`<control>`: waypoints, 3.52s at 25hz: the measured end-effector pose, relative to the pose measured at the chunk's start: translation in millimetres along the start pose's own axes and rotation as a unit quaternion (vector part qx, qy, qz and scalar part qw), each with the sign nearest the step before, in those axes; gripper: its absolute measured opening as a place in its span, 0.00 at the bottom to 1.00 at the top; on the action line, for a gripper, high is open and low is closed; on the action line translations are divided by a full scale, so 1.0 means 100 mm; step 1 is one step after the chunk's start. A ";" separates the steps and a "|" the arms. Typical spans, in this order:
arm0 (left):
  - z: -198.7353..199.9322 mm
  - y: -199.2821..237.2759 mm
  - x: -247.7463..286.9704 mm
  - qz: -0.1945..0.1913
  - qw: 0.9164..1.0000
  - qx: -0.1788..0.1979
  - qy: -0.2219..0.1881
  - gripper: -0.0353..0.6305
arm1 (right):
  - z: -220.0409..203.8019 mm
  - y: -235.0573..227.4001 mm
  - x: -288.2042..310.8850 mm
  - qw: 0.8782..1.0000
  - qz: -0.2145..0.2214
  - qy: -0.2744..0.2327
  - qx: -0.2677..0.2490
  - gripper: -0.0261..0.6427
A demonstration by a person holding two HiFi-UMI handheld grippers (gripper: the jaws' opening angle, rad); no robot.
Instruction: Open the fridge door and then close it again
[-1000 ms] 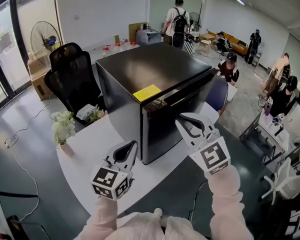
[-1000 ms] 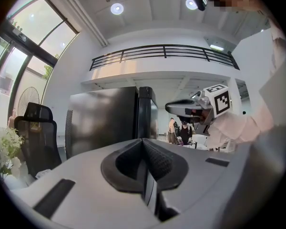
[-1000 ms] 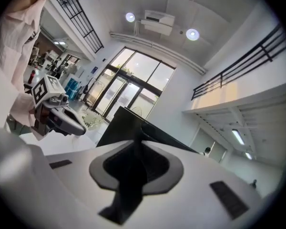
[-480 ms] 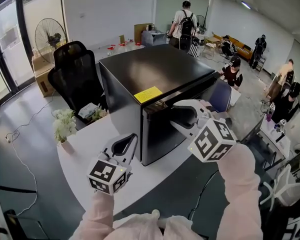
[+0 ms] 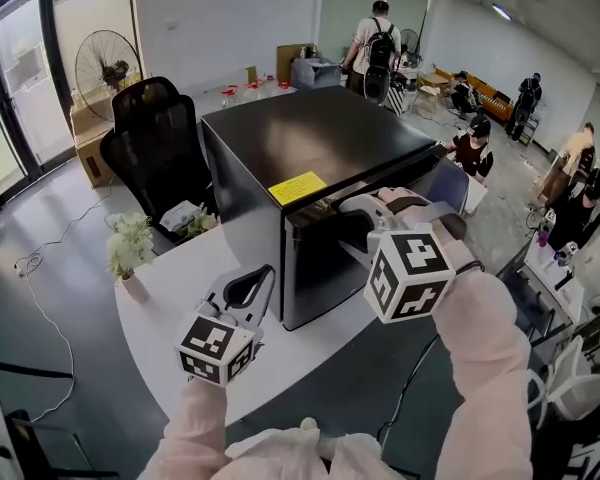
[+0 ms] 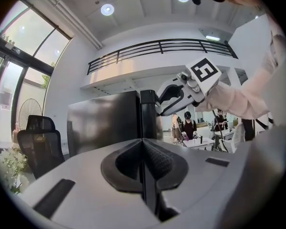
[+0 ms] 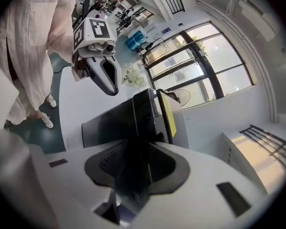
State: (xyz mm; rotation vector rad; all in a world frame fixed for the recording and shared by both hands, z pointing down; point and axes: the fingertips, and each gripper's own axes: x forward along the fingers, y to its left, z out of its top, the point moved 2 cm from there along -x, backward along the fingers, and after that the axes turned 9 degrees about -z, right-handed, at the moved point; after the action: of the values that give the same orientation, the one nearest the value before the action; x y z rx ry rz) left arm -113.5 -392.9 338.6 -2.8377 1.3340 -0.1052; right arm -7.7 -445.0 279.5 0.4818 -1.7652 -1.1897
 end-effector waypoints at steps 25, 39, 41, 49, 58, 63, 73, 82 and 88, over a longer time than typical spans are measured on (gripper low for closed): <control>-0.20 -0.25 -0.14 0.070 0.997 -0.026 -0.013 0.07 | 0.00 0.05 -0.06 0.999 -0.026 -0.026 -0.016 0.21; -0.11 -0.40 -0.33 0.065 0.998 -0.020 0.001 0.07 | -0.01 0.06 -0.13 0.999 -0.032 -0.008 -0.011 0.21; -0.10 -0.41 -0.33 0.062 0.998 -0.020 -0.003 0.07 | -0.04 0.12 -0.24 1.000 -0.013 -0.003 -0.011 0.21; -0.14 -0.67 -0.25 0.026 0.999 -0.029 -0.004 0.07 | -0.26 0.40 -0.76 1.000 -0.011 0.012 -0.023 0.23; -0.16 -1.08 -0.38 -0.025 1.000 -0.015 0.011 0.07 | -0.38 0.53 -0.96 0.998 -0.029 0.045 -0.020 0.26; -0.18 -1.19 -0.52 -0.035 0.999 -0.014 0.015 0.07 | -0.43 0.58 -1.05 0.997 -0.027 0.072 -0.020 0.26; -0.35 -1.34 -0.75 -0.050 0.998 -0.018 0.026 0.07 | -0.57 0.66 -1.24 0.996 -0.029 0.090 0.001 0.27; -0.34 -1.45 -0.61 -0.056 0.998 -0.013 0.030 0.07 | -0.77 0.74 -1.42 0.997 -0.032 0.069 -0.001 0.28; -0.35 -1.64 -0.37 -0.057 0.998 -0.024 0.030 0.07 | -0.97 0.84 -1.60 0.998 -0.030 0.052 -0.007 0.28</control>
State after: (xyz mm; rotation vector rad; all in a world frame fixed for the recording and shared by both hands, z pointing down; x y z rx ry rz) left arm -12.9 -258.4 376.2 -2.9723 1.2008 -0.1636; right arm 168.6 -340.6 287.3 0.5821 -1.6630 -1.1958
